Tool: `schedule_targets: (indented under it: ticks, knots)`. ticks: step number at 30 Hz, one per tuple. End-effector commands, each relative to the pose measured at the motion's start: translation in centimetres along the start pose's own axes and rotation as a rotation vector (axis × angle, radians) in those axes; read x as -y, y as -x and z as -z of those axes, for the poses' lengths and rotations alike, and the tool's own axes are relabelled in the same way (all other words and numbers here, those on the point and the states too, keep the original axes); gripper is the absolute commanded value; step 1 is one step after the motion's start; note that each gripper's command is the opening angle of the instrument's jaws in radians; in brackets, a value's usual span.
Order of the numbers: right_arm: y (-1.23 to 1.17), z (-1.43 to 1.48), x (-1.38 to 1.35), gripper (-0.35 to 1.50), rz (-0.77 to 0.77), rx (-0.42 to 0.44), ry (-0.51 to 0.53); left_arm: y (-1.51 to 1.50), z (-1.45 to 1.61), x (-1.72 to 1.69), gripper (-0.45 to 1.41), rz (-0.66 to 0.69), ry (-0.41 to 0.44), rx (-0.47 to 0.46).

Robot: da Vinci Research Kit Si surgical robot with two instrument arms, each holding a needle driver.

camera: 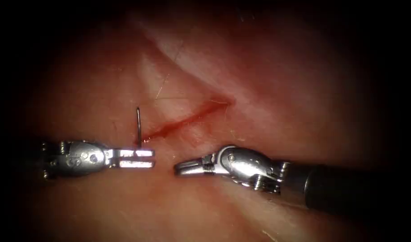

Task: Wound Closure

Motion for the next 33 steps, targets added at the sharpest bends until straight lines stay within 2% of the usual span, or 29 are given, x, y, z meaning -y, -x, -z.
schedule_targets:
  ticks: [1,8,9,22,33]
  knots:
    - [0.05,-0.07,0.05,-0.35,0.006,0.021,-0.015,0.05,-0.06,0.00,-0.45,0.000,0.001,-0.001]
    - [0.10,-0.01,0.37,-0.35,0.023,0.048,-0.063,0.05,-0.06,0.00,-0.45,0.000,0.001,-0.001]
    - [0.11,0.04,0.47,-0.35,0.027,0.054,-0.076,0.05,-0.06,0.00,-0.45,0.000,0.001,-0.001]
    - [0.18,0.35,1.00,-0.35,0.052,0.082,-0.120,0.05,-0.06,0.00,-0.45,-0.001,0.001,-0.001]
    - [0.09,0.56,1.55,-0.35,0.045,0.118,-0.207,0.05,-0.08,0.00,-0.45,-0.001,0.000,0.000]
